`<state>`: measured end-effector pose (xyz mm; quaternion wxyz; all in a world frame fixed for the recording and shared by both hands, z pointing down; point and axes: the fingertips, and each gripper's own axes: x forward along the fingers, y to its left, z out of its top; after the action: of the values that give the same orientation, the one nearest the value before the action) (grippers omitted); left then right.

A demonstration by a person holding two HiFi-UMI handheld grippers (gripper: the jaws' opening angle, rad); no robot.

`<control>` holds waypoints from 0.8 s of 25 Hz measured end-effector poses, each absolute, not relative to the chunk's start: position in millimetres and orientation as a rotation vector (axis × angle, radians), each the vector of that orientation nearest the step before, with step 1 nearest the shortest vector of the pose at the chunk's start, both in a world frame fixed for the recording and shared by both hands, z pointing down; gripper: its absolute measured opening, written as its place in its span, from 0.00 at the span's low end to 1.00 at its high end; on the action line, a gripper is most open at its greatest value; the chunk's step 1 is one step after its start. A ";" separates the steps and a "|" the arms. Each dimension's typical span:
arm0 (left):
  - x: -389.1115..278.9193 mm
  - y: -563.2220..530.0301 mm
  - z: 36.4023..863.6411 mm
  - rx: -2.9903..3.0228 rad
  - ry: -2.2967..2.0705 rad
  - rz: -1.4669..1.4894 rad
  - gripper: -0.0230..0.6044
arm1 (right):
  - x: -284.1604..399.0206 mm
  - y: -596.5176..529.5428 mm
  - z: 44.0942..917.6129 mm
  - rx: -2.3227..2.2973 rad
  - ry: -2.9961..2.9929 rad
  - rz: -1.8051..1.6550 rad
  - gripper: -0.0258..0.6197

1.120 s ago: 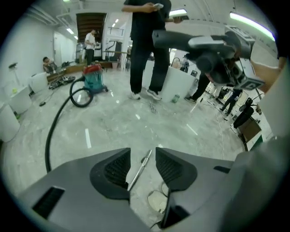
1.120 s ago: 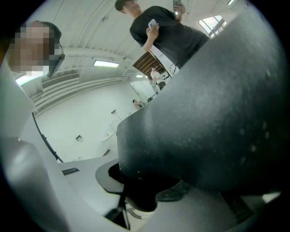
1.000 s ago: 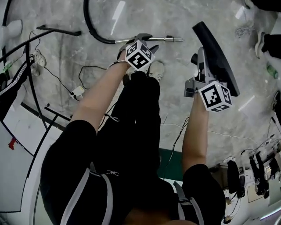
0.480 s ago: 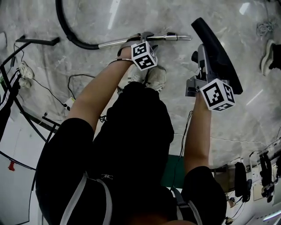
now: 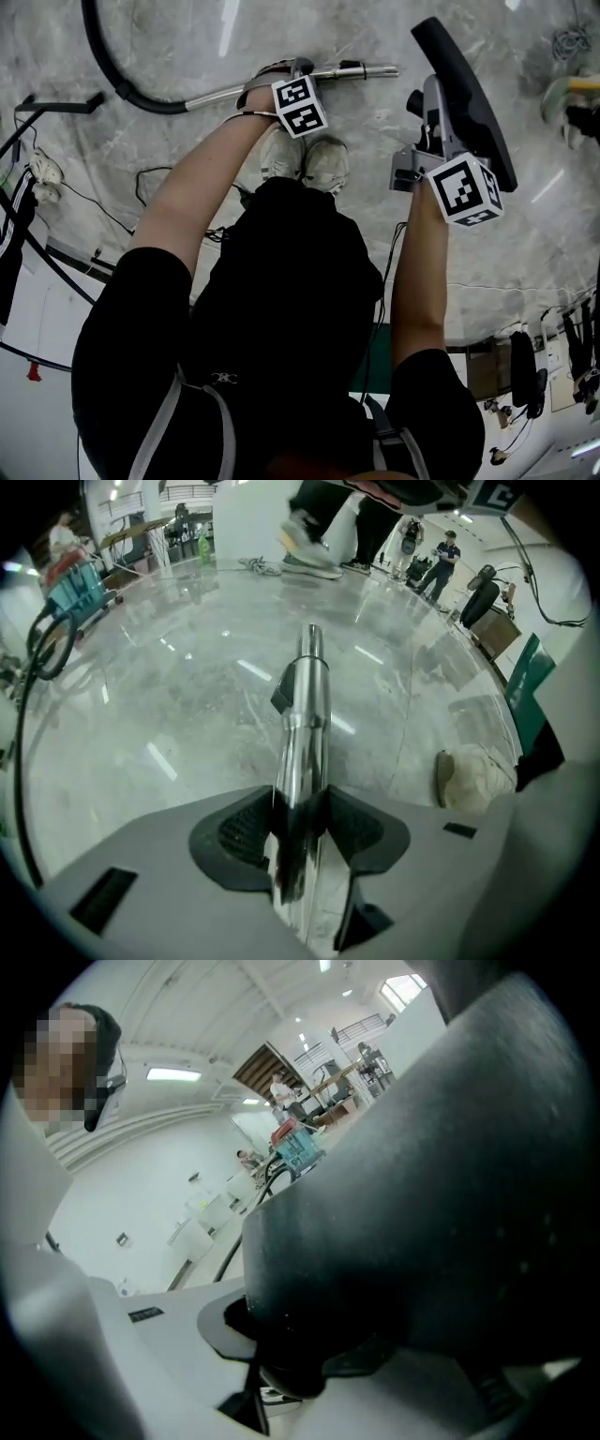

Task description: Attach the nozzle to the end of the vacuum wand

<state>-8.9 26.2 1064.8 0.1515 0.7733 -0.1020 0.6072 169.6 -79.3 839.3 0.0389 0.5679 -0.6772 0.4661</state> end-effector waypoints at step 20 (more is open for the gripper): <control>-35.2 13.7 814.6 2.517 -0.366 1.422 0.32 | 132.5 -85.3 687.5 1.720 -2.225 1.582 0.28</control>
<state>-35.2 13.7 814.6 0.1133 0.8582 -0.1247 0.4849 132.5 -85.3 687.5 -0.0428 0.5325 -0.6890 0.4898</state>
